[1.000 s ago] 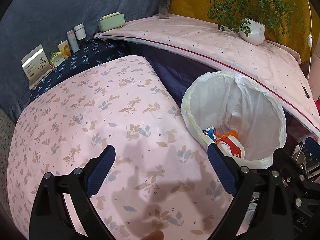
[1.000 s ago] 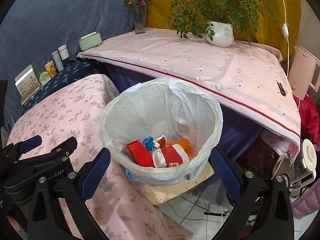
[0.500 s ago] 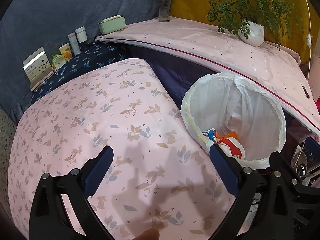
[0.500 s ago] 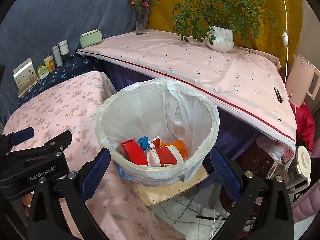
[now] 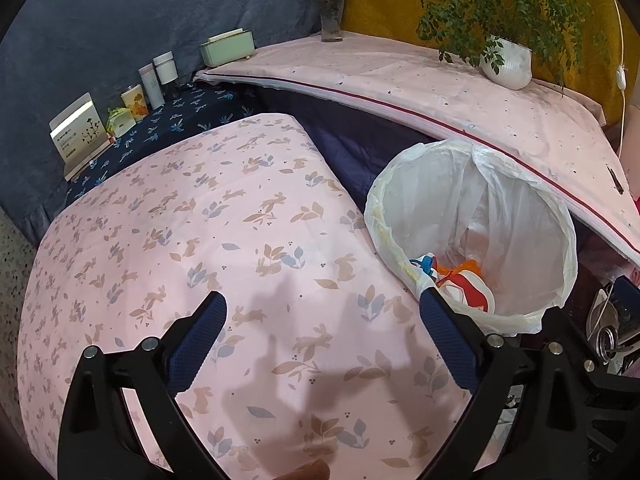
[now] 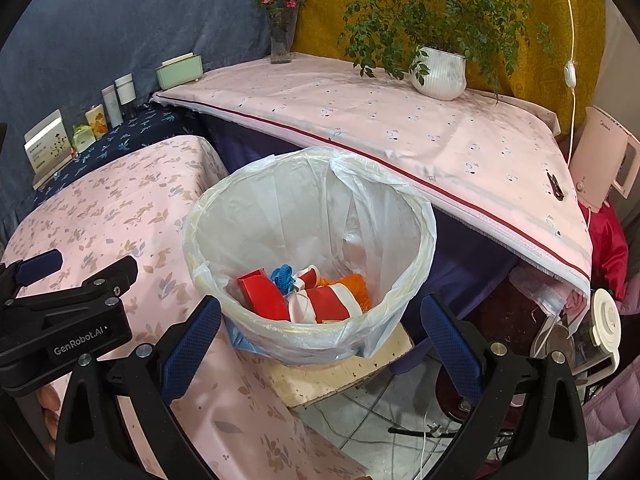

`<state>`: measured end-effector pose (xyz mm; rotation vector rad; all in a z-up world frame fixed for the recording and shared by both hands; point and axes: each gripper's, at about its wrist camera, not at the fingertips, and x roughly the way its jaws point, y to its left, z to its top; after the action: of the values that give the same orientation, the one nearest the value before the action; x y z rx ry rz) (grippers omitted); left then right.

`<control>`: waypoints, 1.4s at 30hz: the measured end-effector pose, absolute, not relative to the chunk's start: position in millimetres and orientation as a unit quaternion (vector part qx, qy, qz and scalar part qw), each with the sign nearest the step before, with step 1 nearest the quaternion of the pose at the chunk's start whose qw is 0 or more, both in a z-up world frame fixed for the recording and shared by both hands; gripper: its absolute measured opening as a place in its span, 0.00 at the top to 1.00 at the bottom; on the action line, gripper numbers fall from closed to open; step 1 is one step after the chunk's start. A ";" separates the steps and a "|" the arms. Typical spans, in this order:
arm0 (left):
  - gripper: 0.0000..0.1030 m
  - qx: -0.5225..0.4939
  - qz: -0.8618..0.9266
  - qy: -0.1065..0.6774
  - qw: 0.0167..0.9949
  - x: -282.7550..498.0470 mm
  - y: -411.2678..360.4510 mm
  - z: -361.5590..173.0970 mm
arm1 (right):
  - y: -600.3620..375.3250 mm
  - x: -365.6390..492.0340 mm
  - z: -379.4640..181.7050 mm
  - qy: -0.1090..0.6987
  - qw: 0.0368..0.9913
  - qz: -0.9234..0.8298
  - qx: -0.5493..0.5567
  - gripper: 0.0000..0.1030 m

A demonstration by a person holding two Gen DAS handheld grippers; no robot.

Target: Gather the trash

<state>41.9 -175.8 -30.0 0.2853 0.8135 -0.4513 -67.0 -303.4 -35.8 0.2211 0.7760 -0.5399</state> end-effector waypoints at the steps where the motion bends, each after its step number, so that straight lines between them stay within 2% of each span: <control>1: 0.10 0.137 -0.216 0.390 0.885 42.0 -175.4 -30.3 | -303.2 -67.0 -36.2 0.373 0.884 -0.259 0.106 0.06; 42: 0.10 0.140 -0.199 0.393 0.886 33.6 -171.7 -36.9 | -301.6 -72.3 -42.8 0.377 0.883 -0.257 0.106 0.06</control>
<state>33.6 -171.7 -36.9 0.2920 0.8180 -0.4138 -72.3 -301.6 -42.8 0.2210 0.7856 -0.5352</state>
